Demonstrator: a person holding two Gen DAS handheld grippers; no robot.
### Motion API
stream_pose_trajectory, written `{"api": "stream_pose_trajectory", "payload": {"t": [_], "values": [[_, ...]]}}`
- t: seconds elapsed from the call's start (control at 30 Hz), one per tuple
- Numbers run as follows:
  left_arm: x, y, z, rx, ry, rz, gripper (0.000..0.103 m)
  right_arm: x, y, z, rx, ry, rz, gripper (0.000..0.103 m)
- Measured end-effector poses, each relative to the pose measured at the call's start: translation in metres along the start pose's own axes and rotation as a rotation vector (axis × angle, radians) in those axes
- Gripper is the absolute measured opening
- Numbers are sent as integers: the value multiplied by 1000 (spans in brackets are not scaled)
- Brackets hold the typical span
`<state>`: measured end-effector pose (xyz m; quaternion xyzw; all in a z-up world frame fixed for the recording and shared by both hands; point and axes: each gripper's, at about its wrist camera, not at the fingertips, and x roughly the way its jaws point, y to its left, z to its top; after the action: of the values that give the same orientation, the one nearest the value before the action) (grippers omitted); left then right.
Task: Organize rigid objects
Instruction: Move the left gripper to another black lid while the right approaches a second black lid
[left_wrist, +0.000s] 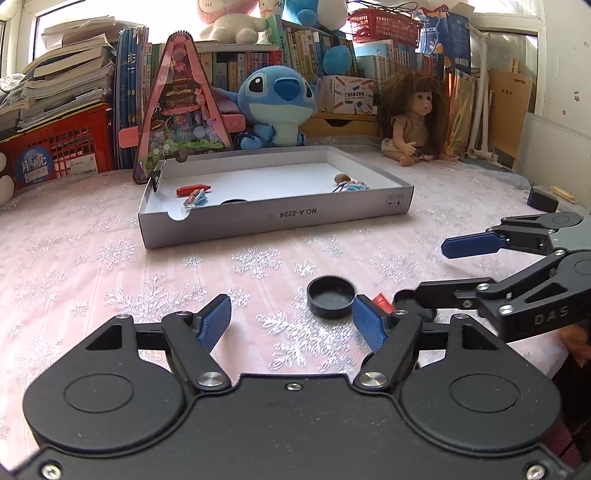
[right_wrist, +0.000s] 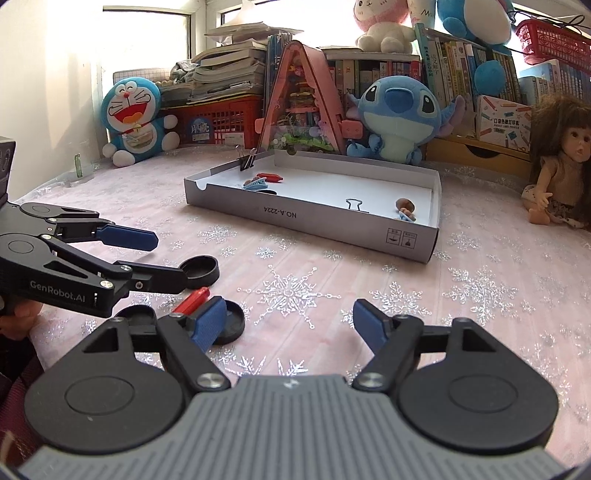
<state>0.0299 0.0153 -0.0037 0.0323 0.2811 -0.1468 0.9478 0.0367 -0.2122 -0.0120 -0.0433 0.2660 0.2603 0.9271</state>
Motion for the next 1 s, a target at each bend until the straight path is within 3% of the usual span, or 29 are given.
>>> {"api": "stream_pose_trajectory", "payload": {"t": [0.33,1.0], "values": [[3,0,-7,-9,-5,-2,75,-1,5,-5,-42,-16,75,85],[6,-6,-7,2,-9,14,77,0,10,-6,-81,-1,113,86]]}}
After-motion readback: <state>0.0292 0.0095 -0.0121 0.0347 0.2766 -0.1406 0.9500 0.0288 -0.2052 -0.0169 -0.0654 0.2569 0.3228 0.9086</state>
